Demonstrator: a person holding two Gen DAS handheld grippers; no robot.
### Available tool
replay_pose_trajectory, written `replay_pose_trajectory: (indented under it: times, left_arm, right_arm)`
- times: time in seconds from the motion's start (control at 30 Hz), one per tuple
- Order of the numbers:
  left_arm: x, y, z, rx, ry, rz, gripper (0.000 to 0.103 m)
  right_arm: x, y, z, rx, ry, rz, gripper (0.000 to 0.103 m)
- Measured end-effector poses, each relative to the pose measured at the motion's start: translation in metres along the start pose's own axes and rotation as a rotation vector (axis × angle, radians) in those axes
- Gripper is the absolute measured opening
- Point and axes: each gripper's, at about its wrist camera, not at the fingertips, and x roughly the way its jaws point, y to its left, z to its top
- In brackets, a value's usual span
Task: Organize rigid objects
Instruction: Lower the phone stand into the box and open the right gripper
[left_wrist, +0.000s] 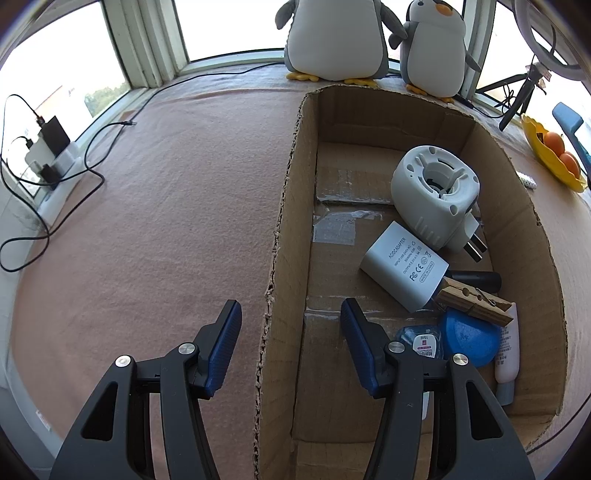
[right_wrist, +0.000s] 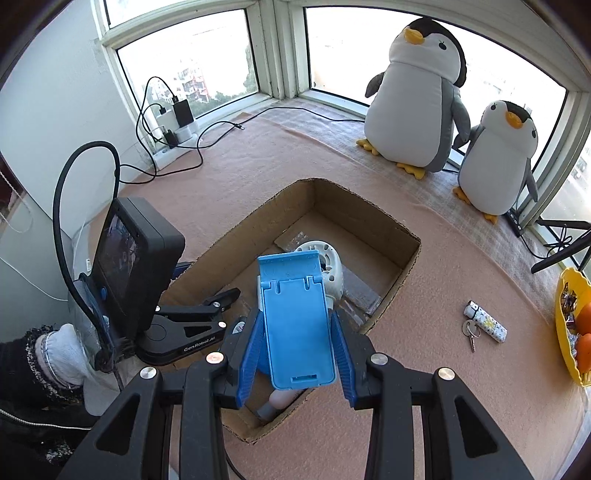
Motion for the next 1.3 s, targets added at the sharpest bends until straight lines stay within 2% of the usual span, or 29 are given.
replay_pose_trajectory:
  times: [0.7,0.87,1.3]
  left_arm:
    - [0.0,0.0,-0.001,0.001,0.0,0.001,0.056]
    - [0.0,0.0,0.0,-0.001,-0.001,0.0,0.056]
    - [0.0,0.0,-0.001,0.0,-0.001,0.001,0.056]
  right_arm:
    - [0.032,0.017,0.0,-0.019,0.035,-0.001,0.034]
    - [0.032,0.016,0.0,-0.014,0.03,-0.006,0.043]
    - [0.034,0.011,-0.004,0.019,0.031,0.0,0.044]
